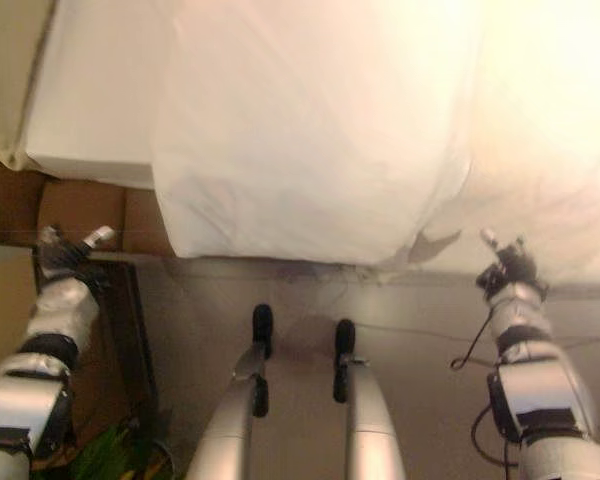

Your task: Make the bed

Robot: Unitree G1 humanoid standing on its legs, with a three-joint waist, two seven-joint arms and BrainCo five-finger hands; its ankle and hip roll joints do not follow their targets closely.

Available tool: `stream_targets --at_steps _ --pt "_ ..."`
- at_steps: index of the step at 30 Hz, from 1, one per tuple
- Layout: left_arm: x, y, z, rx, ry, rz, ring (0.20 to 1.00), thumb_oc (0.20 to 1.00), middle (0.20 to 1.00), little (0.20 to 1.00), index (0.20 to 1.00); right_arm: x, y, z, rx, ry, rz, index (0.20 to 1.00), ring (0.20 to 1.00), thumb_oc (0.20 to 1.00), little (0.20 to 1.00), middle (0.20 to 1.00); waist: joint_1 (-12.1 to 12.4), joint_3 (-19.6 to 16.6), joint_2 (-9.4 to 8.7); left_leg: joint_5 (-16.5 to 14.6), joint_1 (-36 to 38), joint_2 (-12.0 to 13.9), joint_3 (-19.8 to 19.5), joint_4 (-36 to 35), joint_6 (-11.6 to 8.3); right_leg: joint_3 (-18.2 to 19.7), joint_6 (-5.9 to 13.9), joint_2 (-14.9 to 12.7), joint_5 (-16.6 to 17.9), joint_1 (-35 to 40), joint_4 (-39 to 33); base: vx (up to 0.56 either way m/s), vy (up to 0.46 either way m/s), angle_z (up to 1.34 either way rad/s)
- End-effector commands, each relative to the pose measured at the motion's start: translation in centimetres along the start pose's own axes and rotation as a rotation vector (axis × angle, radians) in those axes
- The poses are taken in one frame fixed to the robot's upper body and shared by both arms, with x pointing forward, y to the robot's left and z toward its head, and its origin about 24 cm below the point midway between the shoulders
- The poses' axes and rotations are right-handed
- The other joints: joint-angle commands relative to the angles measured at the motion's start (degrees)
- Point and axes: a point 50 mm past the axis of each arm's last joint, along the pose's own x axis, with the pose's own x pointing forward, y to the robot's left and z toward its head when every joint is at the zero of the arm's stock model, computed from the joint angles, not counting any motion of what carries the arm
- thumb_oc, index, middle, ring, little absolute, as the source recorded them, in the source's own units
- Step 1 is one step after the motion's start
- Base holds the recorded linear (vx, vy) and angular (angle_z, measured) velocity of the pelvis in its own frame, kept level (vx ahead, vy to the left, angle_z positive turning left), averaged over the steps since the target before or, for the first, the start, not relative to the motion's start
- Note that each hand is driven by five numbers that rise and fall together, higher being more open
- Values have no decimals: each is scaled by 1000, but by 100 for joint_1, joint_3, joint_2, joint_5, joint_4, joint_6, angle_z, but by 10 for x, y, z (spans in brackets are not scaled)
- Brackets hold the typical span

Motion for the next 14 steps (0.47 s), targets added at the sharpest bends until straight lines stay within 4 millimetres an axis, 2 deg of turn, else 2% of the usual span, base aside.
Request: stream_targets --at_steps 1,2,3,4,5,6,7,8,12,13,14 --pt "-9 -1 -28 38 63 -69 1000 1000 1000 1000 1000 -13 -24 -37 -44 62 -21 1000 1000 1000 1000 1000 -100 -534 -19 -453 322 -290 56 -5 74 70 554 62 840 743 -1552 177 32 0" --pt "-18 -6 -46 69 111 -104 1000 1000 1000 1000 1000 -20 -31 -57 -68 112 -20 1000 1000 1000 1000 1000 -107 -605 -37 -386 549 -262 82 -199 55 62 570 58 885 975 -1737 95 9 -3" --pt "-18 -5 -47 71 113 -104 1000 1000 1000 1000 1000 -20 -32 -58 -69 114 -22 1000 1000 1000 1000 1000 -102 -604 -36 -372 593 -259 82 -237 55 61 570 62 898 1019 -1773 118 36 -8" --pt "-35 -10 -80 98 221 -158 1000 1000 1000 1000 1000 -32 -45 -82 -114 189 -35 1000 1000 1000 1000 1000 -120 -783 -2 -299 892 -237 69 -535 40 98 588 46 978 1298 -2024 80 33 -2" --pt "-36 -10 -81 99 224 -158 1000 1000 1000 1000 1000 -32 -46 -83 -116 191 -36 1000 1000 1000 1000 1000 -117 -770 4 -279 949 -231 68 -584 39 95 588 53 995 1352 -2067 134 88 -1" --pt "-51 -13 -105 170 297 -211 1000 1000 1000 1000 1000 -44 -57 -103 -138 258 -61 1000 1000 1000 1000 1000 -140 -984 48 -270 1120 -214 74 -719 26 150 605 36 1085 1549 -2305 80 68 -2" --pt "-61 -13 -119 205 347 -242 1000 1000 1000 1000 1000 -50 -61 -113 -170 299 -56 1000 1000 1000 1000 1000 -164 -1093 49 -304 1175 -210 71 -719 26 167 615 35 1139 1636 -2394 79 68 -9" --pt "-61 -13 -119 205 349 -242 1000 1000 1000 1000 1000 -50 -62 -114 -171 300 -57 1000 1000 1000 1000 1000 -164 -1099 50 -307 1179 -209 71 -719 26 165 616 36 1147 1648 -2412 35 26 -8" --pt "-91 -17 -156 222 494 -291 1000 1000 1000 1000 1000 -73 -75 -148 -219 432 -65 1000 1000 1000 1000 1000 -200 -1446 29 -364 1504 -181 115 -719 34 242 638 -13 1315 2083 -2838 75 40 -4" --pt "-106 -18 -171 255 563 -338 1000 1000 1000 1000 1000 -84 -79 -162 -250 496 -51 1000 1000 1000 1000 1000 -197 -1618 12 -414 1690 -168 136 -719 56 299 651 -33 1350 2278 -2933 95 38 -11" --pt "-106 -18 -171 255 563 -338 1000 1000 1000 1000 1000 -84 -79 -163 -250 497 -52 1000 1000 1000 1000 1000 -195 -1614 11 -417 1699 -168 139 -719 57 301 651 -33 1352 2289 -2941 100 33 -13"
